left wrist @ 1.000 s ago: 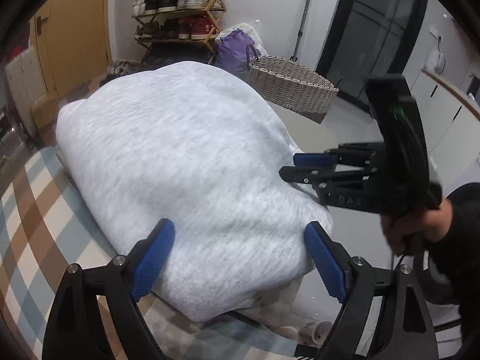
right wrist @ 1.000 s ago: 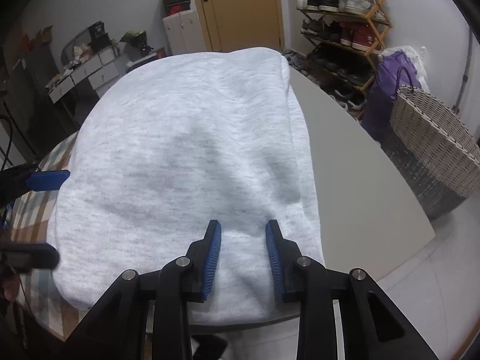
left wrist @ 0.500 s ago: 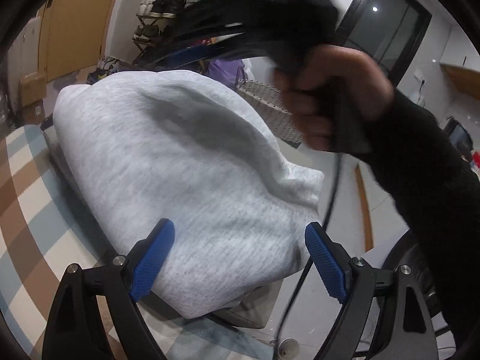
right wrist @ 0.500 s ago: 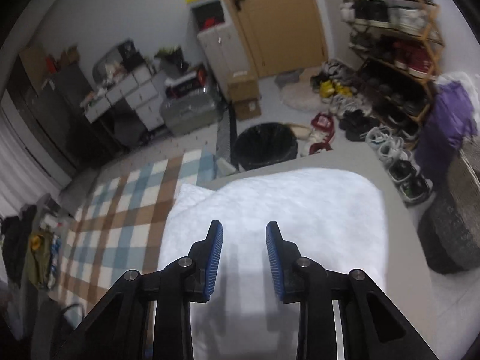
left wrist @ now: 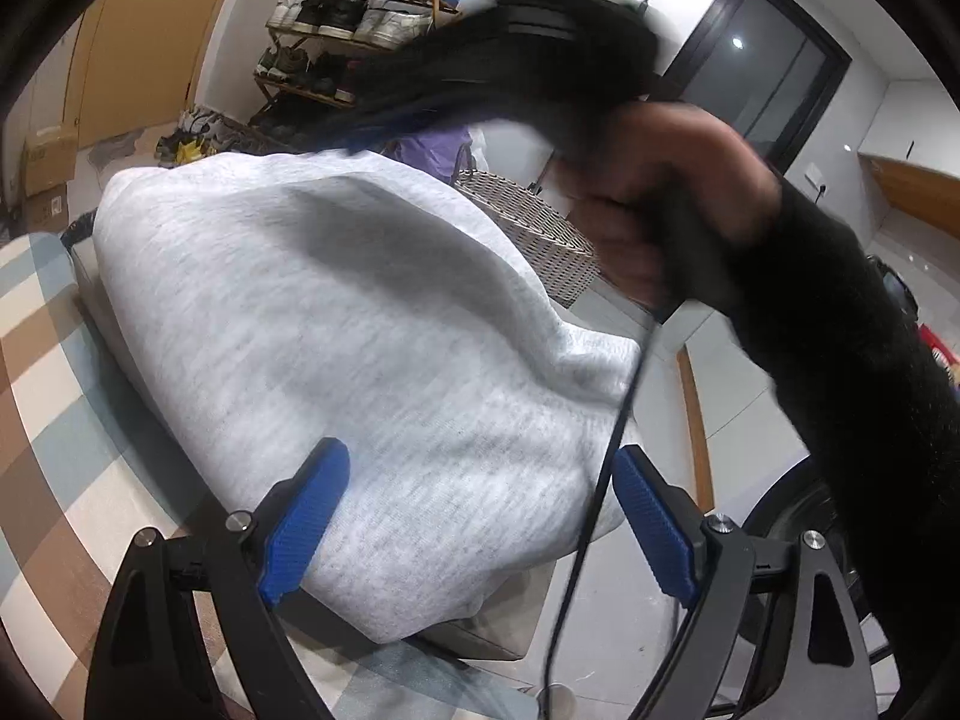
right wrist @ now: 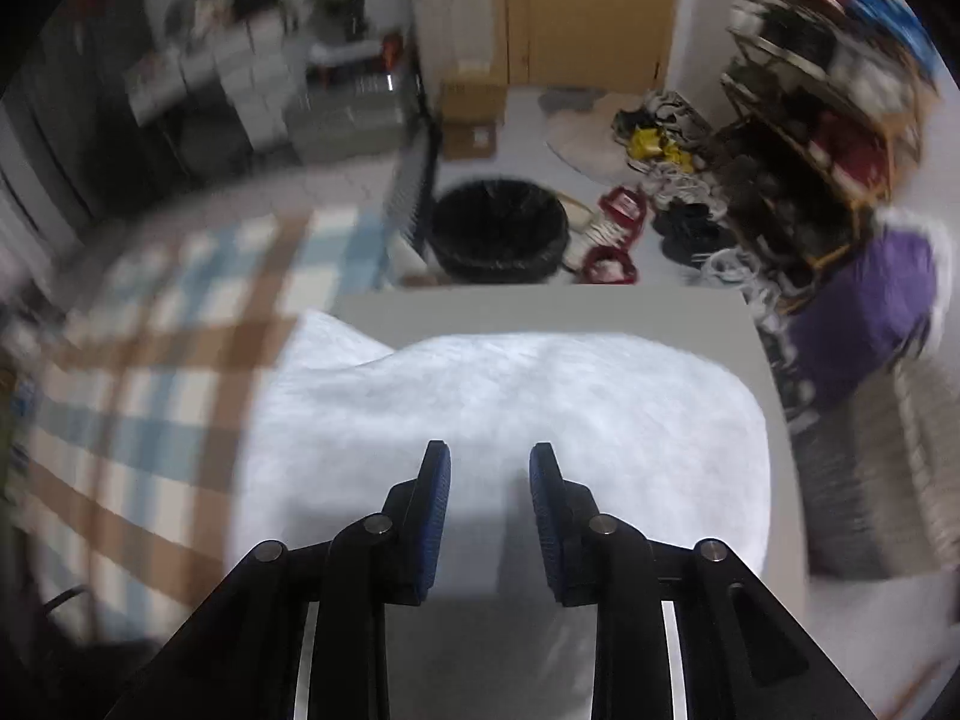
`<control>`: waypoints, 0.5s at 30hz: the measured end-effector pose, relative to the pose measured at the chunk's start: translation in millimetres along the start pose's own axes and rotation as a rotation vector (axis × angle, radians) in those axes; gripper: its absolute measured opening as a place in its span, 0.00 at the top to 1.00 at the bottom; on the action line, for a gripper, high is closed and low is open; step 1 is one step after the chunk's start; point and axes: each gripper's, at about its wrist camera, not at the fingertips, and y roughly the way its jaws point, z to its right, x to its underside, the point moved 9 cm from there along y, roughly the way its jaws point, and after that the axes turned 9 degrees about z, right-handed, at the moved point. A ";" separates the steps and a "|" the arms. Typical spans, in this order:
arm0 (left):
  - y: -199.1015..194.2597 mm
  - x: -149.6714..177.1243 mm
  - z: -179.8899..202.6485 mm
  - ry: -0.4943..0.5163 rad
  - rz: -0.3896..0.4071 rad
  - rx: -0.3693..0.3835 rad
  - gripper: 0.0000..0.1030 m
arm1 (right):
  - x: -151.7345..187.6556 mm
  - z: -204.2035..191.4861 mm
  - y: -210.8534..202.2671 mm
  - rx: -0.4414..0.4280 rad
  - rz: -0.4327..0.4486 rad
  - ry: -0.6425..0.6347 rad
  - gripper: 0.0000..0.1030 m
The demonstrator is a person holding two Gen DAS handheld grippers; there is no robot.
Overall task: Fold large clothes
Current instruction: 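Open both grippers and press the bundle down onto the grey cushion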
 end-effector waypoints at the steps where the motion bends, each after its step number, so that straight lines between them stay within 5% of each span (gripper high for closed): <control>1: 0.2 0.0 0.3 0.004 0.002 -0.005 0.17 | 10.8 7.0 -14.9 -0.015 0.017 0.039 0.76; 4: 1.5 0.0 2.2 -0.002 0.003 -0.025 0.17 | 64.7 16.3 -69.3 -0.044 0.100 0.104 0.76; 6: 4.3 -2.4 1.2 -0.016 0.007 -0.043 0.17 | 101.6 18.8 -94.9 0.036 0.177 0.073 0.74; 10: 9.0 -0.3 -7.9 -0.027 0.005 -0.081 0.16 | 175.5 32.0 -58.2 0.119 0.043 0.157 0.77; 13: 14.0 -7.2 -8.0 -0.045 0.002 -0.161 0.13 | 186.0 29.8 -51.5 0.155 0.113 0.117 0.78; 15: 5.1 -9.4 -3.6 -0.056 0.003 -0.202 0.13 | 187.0 34.7 -67.3 0.114 0.104 0.255 0.77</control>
